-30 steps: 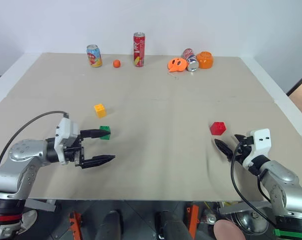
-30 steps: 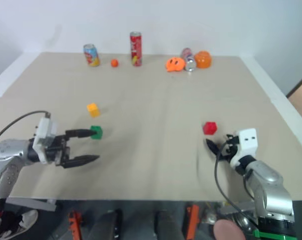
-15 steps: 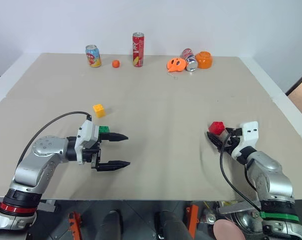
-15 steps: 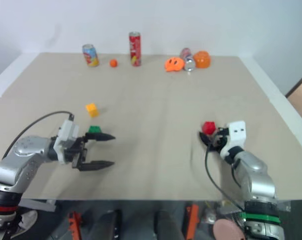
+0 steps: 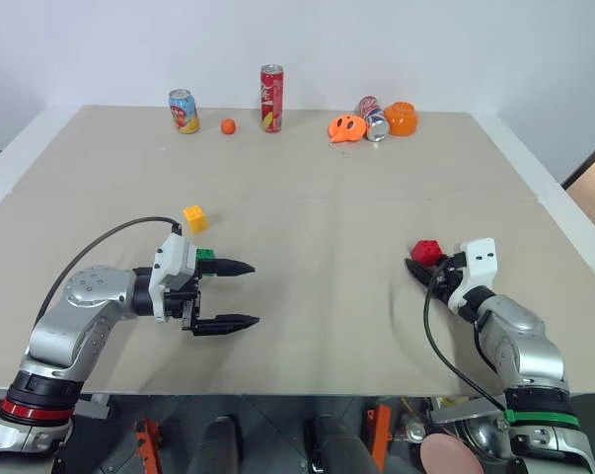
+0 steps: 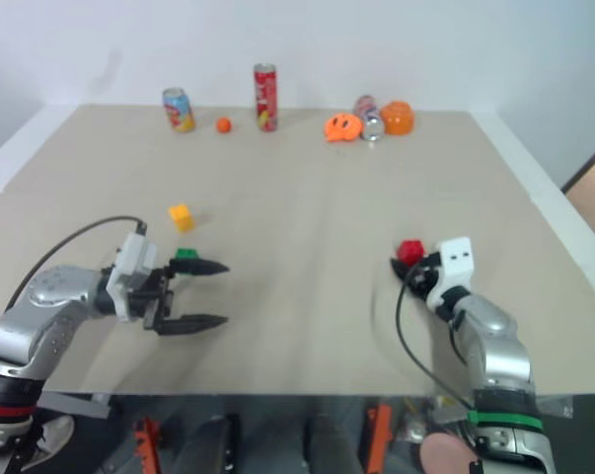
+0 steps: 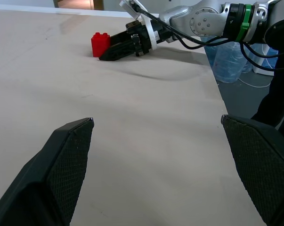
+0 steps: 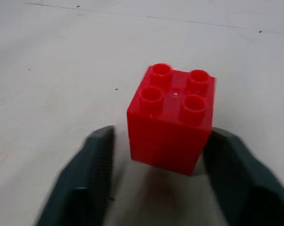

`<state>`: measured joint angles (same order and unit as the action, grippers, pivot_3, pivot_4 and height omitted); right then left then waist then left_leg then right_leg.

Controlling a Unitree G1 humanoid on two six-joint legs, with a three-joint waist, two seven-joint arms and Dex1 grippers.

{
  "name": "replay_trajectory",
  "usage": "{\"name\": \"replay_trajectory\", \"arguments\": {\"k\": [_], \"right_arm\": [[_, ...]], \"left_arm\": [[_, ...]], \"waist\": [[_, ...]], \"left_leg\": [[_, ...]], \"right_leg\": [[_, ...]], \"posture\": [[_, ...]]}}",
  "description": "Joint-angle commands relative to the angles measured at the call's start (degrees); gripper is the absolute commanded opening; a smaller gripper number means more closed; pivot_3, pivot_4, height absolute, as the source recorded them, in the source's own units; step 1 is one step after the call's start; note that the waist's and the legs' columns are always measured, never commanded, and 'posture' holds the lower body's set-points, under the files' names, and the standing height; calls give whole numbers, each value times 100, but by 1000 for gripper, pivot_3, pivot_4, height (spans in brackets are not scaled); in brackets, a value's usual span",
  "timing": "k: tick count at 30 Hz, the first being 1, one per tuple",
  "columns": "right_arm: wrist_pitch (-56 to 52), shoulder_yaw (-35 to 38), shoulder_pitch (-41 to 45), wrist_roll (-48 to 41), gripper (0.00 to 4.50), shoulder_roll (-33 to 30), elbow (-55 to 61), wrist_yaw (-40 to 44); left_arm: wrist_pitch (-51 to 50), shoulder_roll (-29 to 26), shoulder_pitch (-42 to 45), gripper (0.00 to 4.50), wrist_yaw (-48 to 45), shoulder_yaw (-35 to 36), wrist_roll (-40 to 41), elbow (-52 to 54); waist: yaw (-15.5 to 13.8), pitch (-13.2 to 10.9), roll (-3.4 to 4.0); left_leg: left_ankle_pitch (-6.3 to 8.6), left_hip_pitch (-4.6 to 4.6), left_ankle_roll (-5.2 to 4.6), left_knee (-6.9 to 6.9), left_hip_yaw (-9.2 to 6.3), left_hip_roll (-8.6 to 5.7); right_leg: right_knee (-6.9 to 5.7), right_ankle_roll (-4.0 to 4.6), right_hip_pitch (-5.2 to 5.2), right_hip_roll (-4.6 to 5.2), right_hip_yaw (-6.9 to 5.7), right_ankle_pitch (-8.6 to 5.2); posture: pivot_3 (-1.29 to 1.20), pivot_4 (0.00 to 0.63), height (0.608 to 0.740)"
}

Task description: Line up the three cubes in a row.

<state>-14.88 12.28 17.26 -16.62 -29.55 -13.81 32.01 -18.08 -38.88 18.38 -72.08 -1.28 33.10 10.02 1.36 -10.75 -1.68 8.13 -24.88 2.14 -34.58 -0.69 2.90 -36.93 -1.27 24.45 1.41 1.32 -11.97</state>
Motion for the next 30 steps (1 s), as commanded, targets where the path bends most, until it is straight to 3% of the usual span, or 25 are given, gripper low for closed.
{"name": "replay_trajectory", "arguments": {"k": [1, 7, 12, 16, 22, 30], "right_arm": [[115, 88, 130, -12, 1269, -105, 27, 75], [21, -5, 168, -83, 1237, -163, 85, 363], [-347, -474, 174, -439, 1237, -483, 531, 1725], [96, -1363, 650, 0, 1237, -831, 363, 2879], [801, -2393, 1994, 358, 1237, -603, -759, 4515], [2108, -3010, 2928, 966, 1237, -20, -2494, 5485]], "left_arm": [[-111, 18, 207, 4500, 123, 288, 256, 161], [-575, -147, 492, 4500, 62, 546, 728, 171], [-979, -530, 525, 4500, -308, 619, 1023, 212], [-1082, -793, 454, 4500, -541, 724, 1130, 231], [-1300, -984, 273, 4500, -551, 981, 1374, 477], [-1172, -1494, -830, 4500, -698, 1653, 1203, 806]], "waist": [[0, 0, 0], [6, 0, 0], [13, 0, 0], [39, -1, 1], [90, -4, -3], [119, -4, -7]], "left_leg": [[0, 0, 0, -1, 0, 0], [0, 3, 0, -6, 2, 0], [2, 10, -4, -4, 1, 1], [4, 16, -8, -4, 2, 7], [4, 22, -7, -8, 5, 8], [10, 17, -5, 4, 2, 8]], "right_leg": [[0, 0, 0, 0, 0, 0], [-3, 0, -4, 0, 3, 0], [-10, 0, -5, -5, 6, 0], [-12, 2, -5, -10, 5, -1], [-14, 5, -7, -10, 6, -2], [-15, 4, -5, -10, 5, -1]], "posture": [[0, 150, 740], [0, 150, 740], [0, 150, 740], [0, 150, 740], [0, 150, 740], [0, 150, 740]]}}
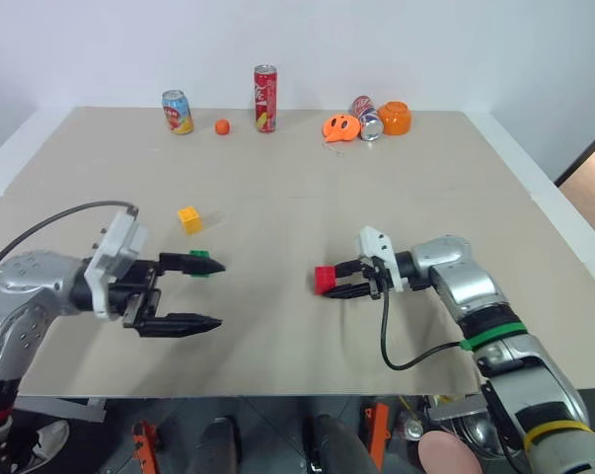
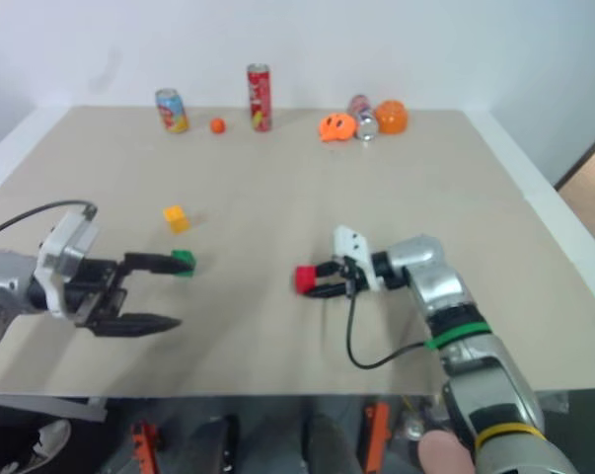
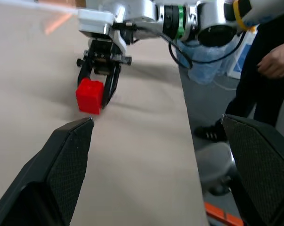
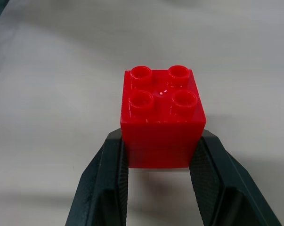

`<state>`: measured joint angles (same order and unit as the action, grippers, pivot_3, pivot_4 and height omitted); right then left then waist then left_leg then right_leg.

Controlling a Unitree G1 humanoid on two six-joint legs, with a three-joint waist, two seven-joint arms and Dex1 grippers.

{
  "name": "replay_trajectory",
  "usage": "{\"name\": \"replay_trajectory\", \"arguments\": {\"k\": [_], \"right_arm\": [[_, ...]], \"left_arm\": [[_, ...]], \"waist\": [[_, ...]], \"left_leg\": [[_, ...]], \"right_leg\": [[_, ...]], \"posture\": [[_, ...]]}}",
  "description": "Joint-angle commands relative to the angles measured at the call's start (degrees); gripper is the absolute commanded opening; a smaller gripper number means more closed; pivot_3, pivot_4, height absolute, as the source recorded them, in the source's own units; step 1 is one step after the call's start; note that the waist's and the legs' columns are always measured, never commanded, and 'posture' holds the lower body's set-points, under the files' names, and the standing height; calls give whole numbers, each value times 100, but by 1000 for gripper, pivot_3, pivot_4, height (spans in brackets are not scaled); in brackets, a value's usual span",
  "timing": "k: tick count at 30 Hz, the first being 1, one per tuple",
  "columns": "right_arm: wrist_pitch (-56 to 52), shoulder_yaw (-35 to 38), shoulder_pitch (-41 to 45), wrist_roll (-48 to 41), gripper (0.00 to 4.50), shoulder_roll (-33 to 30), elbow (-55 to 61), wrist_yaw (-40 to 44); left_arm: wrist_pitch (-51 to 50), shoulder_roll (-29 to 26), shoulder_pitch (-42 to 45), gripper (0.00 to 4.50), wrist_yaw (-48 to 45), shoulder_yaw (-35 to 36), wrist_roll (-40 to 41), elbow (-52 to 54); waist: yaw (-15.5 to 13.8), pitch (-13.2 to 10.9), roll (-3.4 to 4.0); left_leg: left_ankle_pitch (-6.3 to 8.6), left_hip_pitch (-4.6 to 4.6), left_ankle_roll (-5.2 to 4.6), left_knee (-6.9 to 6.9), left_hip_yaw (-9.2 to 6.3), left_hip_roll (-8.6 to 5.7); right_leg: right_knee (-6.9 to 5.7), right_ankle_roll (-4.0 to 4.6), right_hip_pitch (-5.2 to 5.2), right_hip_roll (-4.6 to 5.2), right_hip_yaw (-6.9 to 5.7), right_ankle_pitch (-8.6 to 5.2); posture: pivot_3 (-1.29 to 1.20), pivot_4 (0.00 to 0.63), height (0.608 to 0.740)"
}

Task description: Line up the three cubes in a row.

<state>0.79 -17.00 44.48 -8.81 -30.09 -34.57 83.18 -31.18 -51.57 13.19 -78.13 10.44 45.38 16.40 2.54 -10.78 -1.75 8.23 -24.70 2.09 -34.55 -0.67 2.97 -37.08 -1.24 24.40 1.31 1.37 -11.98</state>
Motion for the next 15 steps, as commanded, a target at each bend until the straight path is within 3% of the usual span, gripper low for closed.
{"name": "replay_trajectory", "arguments": {"k": [1, 7, 15], "right_arm": [[785, -112, 265, 281, 1237, 83, -637, 366], [1458, 48, 487, 426, 1237, 340, -1442, 130], [1311, 320, 403, 307, 1237, 299, -1445, 14]], "left_arm": [[246, -277, -497, 4500, -128, 584, -120, 151], [730, -303, -1355, 4500, -207, 946, -416, 276], [708, -255, -1224, 4500, -63, 848, -291, 319]], "waist": [[6, 0, 0], [10, 3, -6], [9, 3, -5]], "left_leg": [[1, -1, 1, 4, 0, 0], [9, 20, 8, 9, 3, 9], [5, 30, 8, 1, 24, 21]], "right_leg": [[0, 1, 1, 0, 0, -2], [0, 13, -10, -2, -3, -10], [0, 41, -8, 1, -2, 0]], "posture": [[0, 150, 740], [0, 150, 740], [0, 150, 740]]}}
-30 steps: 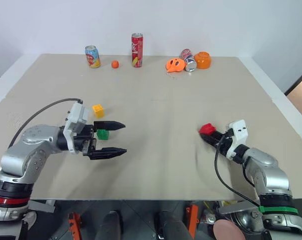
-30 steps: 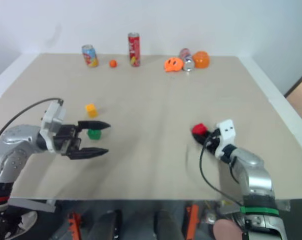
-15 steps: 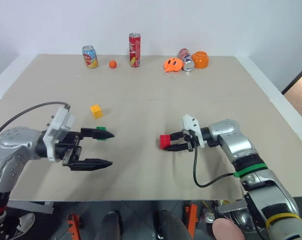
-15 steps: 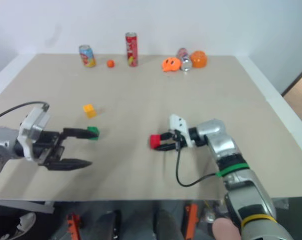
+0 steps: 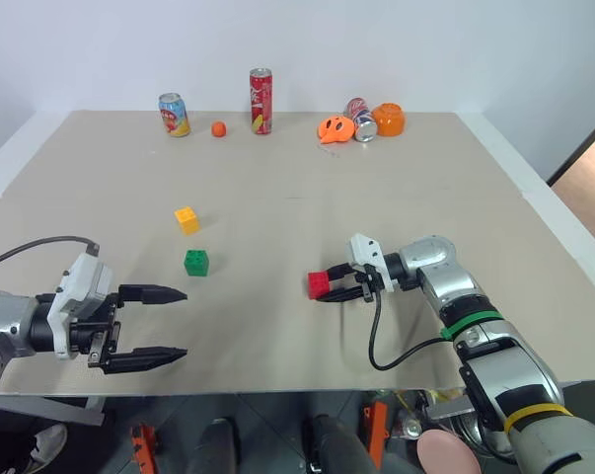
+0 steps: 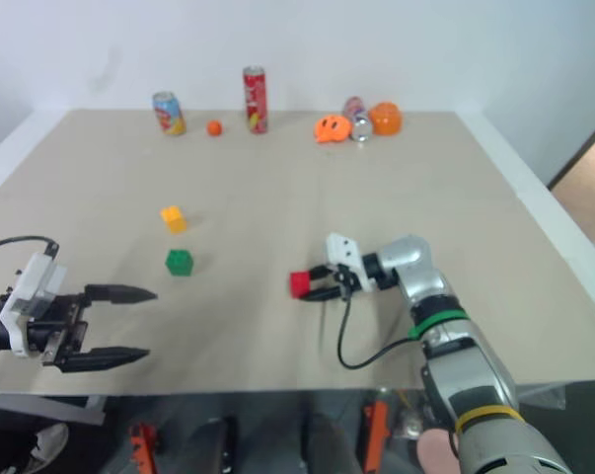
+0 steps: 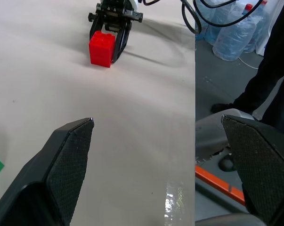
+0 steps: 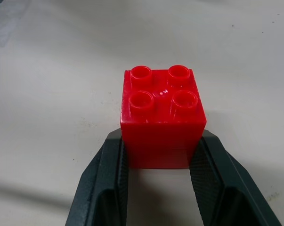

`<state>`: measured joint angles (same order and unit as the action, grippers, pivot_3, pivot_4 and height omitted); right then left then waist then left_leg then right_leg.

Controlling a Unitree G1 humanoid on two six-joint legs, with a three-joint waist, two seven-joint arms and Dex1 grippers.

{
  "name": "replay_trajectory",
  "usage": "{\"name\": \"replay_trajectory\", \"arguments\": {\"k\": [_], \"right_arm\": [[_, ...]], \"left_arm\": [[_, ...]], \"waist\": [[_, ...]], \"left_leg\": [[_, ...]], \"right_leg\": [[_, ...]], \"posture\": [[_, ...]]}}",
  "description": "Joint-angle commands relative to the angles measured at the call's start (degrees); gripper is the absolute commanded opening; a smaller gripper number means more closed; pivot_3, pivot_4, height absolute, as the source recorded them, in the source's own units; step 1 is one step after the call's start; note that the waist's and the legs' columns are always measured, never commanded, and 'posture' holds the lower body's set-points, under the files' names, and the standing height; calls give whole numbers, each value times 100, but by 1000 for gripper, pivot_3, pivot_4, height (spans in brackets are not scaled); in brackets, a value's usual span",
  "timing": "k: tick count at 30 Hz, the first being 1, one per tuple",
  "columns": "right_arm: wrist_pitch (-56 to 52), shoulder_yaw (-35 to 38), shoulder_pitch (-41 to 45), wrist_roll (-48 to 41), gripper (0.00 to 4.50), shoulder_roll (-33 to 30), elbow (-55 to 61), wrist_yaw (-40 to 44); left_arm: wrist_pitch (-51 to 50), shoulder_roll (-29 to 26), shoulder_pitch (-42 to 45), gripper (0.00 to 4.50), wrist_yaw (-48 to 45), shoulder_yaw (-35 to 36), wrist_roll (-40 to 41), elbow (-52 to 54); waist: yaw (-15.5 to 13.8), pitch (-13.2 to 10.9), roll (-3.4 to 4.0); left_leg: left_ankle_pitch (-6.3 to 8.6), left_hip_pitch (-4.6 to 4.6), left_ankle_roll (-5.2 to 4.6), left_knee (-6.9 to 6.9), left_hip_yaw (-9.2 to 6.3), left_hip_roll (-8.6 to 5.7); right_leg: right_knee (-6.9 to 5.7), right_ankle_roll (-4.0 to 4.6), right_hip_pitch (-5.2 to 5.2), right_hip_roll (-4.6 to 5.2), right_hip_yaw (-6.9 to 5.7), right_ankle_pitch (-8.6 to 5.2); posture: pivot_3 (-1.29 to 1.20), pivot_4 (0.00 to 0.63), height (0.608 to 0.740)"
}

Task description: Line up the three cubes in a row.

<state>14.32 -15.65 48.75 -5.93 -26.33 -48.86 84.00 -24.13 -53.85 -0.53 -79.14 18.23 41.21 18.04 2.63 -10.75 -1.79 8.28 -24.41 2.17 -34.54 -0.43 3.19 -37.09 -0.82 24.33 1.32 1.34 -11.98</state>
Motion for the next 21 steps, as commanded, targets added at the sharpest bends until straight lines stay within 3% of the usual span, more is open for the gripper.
{"name": "replay_trajectory", "arguments": {"k": [1, 20, 21], "right_arm": [[-63, 211, -34, 12, 1237, -90, -14, -75], [-47, 338, -156, 109, 1237, -159, -96, -238], [-30, 327, -137, 147, 2280, -157, -138, -296]], "left_arm": [[-6, -24, 193, 4500, 37, 40, 135, 139], [42, 8, 557, 4500, -116, -279, 72, -151], [55, 12, 571, 4500, -122, -295, 58, -168]], "waist": [[-2, 0, 0], [-8, 0, 0], [-9, 0, 0]], "left_leg": [[0, 0, 0, 0, 0, 0], [-5, 0, -5, -2, 10, 2], [-5, 0, -5, -3, 10, 2]], "right_leg": [[0, 1, 0, 0, 0, 1], [0, -1, -2, 0, 2, 4], [0, -1, -2, 0, 2, 4]], "posture": [[0, 150, 740], [0, 150, 740], [0, 150, 740]]}}
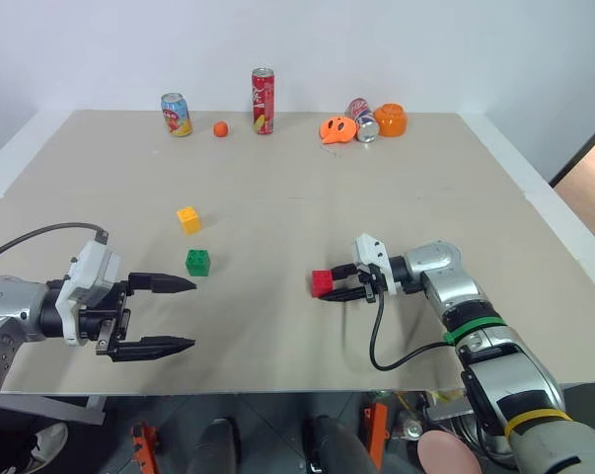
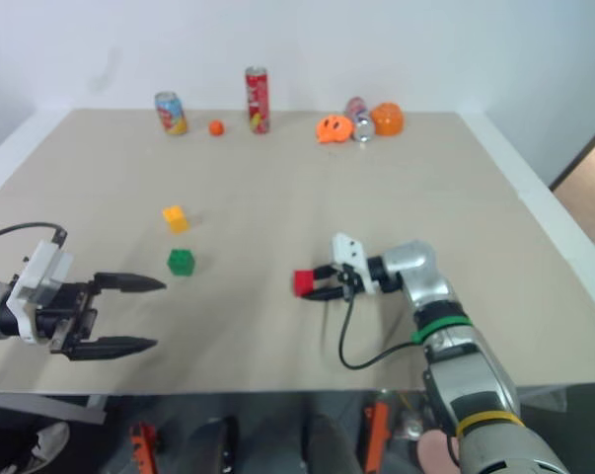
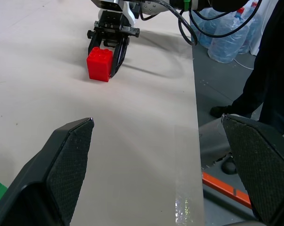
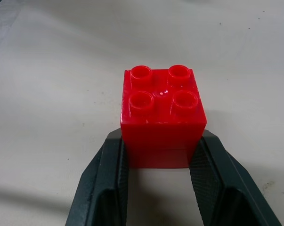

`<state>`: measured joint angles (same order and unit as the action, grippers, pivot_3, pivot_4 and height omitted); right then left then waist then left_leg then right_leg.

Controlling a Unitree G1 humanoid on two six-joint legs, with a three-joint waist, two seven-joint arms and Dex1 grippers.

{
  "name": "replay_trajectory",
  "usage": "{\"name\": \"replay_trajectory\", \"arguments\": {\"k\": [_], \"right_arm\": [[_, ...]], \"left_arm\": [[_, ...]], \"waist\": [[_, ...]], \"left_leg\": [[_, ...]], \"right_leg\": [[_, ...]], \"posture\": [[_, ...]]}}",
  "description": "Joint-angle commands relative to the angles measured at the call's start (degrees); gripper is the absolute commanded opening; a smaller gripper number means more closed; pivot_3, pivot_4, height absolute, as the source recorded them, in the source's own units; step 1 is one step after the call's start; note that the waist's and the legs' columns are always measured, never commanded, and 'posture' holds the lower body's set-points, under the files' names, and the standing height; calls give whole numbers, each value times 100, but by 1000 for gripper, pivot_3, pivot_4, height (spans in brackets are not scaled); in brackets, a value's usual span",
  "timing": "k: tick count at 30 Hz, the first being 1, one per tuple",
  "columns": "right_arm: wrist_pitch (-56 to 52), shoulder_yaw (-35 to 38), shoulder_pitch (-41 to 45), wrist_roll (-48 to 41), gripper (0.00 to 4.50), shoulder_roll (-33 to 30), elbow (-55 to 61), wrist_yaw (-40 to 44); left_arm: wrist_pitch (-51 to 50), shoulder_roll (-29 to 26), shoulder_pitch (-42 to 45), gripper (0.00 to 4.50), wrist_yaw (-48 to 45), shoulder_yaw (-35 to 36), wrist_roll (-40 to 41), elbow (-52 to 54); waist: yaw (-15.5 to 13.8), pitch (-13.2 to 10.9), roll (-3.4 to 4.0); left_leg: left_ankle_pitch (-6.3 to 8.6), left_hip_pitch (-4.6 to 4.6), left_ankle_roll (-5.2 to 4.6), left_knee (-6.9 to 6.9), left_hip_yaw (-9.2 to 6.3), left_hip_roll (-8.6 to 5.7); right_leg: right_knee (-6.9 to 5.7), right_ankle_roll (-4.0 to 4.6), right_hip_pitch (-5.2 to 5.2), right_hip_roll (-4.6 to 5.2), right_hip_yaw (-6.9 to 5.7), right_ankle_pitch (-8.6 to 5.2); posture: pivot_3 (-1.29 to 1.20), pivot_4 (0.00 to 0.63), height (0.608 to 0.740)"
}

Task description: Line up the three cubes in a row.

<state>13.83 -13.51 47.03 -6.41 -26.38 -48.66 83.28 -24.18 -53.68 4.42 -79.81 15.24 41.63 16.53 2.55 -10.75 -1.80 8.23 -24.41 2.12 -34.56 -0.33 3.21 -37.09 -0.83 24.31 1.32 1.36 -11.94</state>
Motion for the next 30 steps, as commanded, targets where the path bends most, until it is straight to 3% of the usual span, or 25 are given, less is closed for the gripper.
{"name": "replay_trajectory", "arguments": {"k": [1, 6, 7, 15, 21, 25, 30], "right_arm": [[16, 103, 44, 221, 2583, -153, -184, -240], [94, 81, 132, 319, 4300, -159, -317, -365], [90, 76, 152, 324, 4410, -178, -329, -348], [-73, 211, 243, 194, 4410, -650, -196, 69], [-735, 811, -332, -565, 4410, -1480, 1555, 300], [-1920, 1413, -759, -1311, 4410, -1547, 3046, -299], [-3168, 1938, -1363, -1939, 4410, -1002, 4876, -1966]], "left_arm": [[73, -1, 84, 4500, -57, -5, 5, -25], [148, 28, 179, 4500, -83, -76, -76, -142], [160, 29, 182, 4500, -89, -79, -86, -157], [130, 221, 100, 4500, 192, 102, -69, -352], [-108, 365, -729, 4500, 545, 726, 132, -360], [-306, 669, -892, 4500, 1037, 1056, 381, -432], [-645, 1044, -900, 4500, 1733, 1405, 692, -629]], "waist": [[-1, 0, 0], [-2, 0, 0], [-2, 0, 0], [-60, -1, 1], [-83, -3, 5], [-71, -3, 6], [-93, -2, 4]], "left_leg": [[0, 0, 0, 0, 0, 0], [0, 0, 0, 0, 0, 0], [0, 0, 0, 0, 0, 0], [1, -11, 0, 3, 0, -6], [12, -16, 10, 7, 6, -2], [17, -10, 15, 10, 8, 24], [18, -5, 19, 5, 3, 36]], "right_leg": [[0, 0, 0, 0, 0, 0], [0, 0, 0, 0, 0, 0], [0, 0, 0, 0, 0, 0], [0, -16, 0, 3, 3, -9], [-2, -20, 15, 3, 7, -12], [-14, -17, 26, -18, 5, -11], [-22, -8, 26, -32, 2, -14]], "posture": [[0, 150, 740], [0, 150, 740], [0, 150, 740], [0, 150, 740], [0, 150, 740], [0, 150, 740], [0, 150, 740]]}}
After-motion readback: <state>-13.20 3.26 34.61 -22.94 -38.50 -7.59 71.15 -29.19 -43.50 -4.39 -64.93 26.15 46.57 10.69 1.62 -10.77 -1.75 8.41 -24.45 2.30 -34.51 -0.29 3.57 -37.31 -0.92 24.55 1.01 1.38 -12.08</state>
